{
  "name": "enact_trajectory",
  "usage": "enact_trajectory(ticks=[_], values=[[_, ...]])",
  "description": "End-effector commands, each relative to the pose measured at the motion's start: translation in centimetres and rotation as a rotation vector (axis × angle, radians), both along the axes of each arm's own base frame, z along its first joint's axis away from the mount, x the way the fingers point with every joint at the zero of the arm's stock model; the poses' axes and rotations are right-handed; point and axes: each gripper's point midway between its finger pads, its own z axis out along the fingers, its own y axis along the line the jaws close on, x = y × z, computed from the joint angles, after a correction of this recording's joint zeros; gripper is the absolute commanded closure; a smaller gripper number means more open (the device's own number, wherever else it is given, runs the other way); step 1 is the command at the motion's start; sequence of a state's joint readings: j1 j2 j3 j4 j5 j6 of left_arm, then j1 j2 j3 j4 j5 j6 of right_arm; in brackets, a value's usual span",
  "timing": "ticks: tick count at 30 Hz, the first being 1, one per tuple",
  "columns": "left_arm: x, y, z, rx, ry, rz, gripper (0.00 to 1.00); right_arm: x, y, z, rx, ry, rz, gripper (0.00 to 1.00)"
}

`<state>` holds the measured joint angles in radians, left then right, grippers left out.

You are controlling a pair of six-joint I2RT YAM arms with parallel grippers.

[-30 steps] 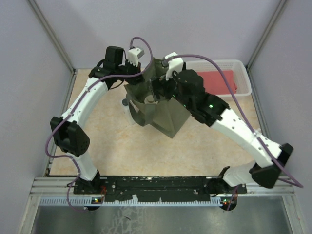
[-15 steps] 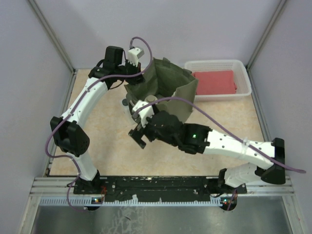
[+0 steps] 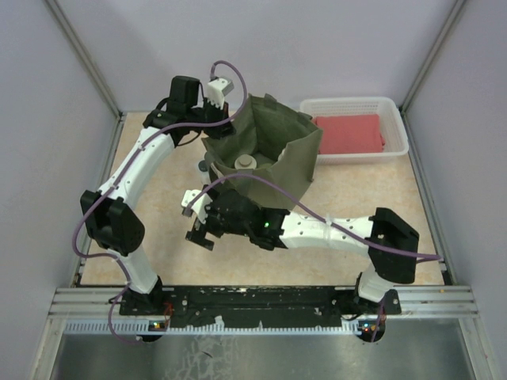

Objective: Place the personal care products into the canvas bag

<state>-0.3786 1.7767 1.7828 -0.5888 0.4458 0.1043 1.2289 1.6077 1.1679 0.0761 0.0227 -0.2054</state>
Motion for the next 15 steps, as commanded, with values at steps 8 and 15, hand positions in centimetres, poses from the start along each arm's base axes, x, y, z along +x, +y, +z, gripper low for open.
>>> enact_trajectory(ticks=[8, 15], values=[[-1.1, 0.1, 2.4, -0.034, -0.057, -0.026, 1.0, 7.7, 3.0, 4.7, 0.143, -0.111, 0.013, 0.01], [-0.9, 0.6, 1.8, -0.02, -0.061, -0.011, 1.0, 12.2, 2.9, 3.5, 0.104, -0.108, -0.13, 0.01]])
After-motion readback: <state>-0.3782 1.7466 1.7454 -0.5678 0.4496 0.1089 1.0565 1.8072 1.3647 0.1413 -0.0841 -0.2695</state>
